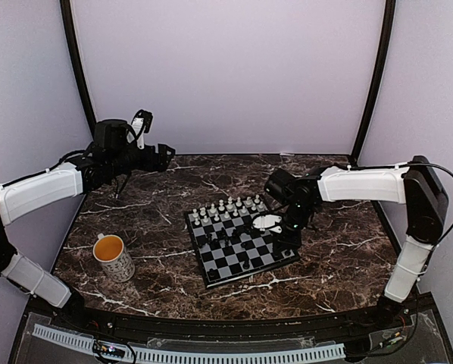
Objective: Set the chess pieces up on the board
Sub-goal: Place the knight at b8.
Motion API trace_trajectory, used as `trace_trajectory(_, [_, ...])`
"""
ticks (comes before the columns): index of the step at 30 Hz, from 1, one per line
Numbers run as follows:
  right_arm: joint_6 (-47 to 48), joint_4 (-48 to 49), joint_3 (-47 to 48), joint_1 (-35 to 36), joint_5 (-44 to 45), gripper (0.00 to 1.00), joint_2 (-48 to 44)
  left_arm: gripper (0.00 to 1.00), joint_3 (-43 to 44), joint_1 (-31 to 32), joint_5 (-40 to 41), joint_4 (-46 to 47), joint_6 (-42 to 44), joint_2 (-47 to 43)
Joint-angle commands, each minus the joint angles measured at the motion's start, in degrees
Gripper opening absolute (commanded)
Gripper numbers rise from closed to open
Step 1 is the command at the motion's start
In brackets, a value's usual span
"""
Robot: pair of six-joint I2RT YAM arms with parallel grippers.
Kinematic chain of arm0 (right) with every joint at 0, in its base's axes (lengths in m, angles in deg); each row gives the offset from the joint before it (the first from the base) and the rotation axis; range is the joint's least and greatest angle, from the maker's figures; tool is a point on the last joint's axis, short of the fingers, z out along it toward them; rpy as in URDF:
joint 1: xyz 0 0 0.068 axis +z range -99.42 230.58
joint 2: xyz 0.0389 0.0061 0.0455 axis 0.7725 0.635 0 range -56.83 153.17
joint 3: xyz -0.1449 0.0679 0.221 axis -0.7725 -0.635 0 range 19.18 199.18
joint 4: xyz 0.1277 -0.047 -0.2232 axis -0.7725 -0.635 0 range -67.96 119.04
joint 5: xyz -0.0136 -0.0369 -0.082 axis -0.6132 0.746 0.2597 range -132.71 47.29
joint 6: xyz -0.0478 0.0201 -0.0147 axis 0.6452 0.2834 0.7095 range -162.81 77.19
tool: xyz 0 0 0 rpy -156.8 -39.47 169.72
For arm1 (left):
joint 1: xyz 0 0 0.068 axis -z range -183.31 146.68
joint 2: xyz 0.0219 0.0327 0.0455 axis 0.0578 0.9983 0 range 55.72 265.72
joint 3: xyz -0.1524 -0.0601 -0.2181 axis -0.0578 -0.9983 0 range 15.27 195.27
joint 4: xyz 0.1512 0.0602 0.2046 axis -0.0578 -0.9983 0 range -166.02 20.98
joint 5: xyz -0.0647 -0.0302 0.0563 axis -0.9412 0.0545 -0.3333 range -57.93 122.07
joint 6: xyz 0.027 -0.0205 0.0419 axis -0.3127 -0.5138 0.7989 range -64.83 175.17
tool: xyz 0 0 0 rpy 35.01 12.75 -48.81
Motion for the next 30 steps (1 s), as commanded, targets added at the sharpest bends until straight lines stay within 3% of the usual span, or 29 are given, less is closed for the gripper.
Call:
trace_trajectory(1, [-0.13,0.19,-0.71,-0.21,-0.43,0.08,0.75,0.96,1.06,0.34,-0.67,0.13,0.31,-0.29])
trace_trajectory(13, [-0.32,0.12,-1.26,-0.19,0.58,0.11,1.81,0.95,1.04,0.59,-0.68,0.10,0.31,-0.42])
trace_trajectory(30, [0.45,-4.21,3.81,-0.57,-1.35,0.32,-1.23,0.96,1.13,0.81,-0.76,0.04,0.38,-0.24])
